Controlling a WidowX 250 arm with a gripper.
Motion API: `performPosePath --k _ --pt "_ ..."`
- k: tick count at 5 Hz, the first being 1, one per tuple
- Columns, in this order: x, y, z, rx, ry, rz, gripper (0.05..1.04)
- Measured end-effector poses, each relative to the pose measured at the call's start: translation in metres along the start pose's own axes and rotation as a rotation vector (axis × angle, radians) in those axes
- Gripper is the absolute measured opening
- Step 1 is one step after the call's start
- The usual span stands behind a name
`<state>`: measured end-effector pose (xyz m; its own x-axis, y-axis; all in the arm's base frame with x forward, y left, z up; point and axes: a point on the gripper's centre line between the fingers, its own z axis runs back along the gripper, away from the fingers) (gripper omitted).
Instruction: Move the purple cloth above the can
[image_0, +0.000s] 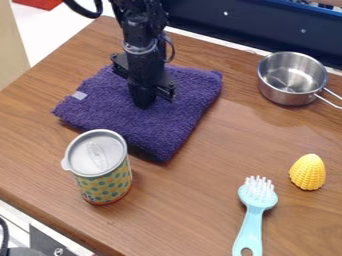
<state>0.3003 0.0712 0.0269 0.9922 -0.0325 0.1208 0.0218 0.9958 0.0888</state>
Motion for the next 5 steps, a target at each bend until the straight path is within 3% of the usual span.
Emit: performPosePath --k 1,3,4,5 --pt "0.007 0.0 0.009 -0.033 0.029 0.048 0.195" --pt "0.021 -0.001 0.032 -0.093 0.051 0.058 0.722" --pt "0.018 -0.014 0.032 -0.066 0.079 -0.002 0.974" --pt "0.026 -0.041 0.037 -0.075 -0.002 -0.022 1.001"
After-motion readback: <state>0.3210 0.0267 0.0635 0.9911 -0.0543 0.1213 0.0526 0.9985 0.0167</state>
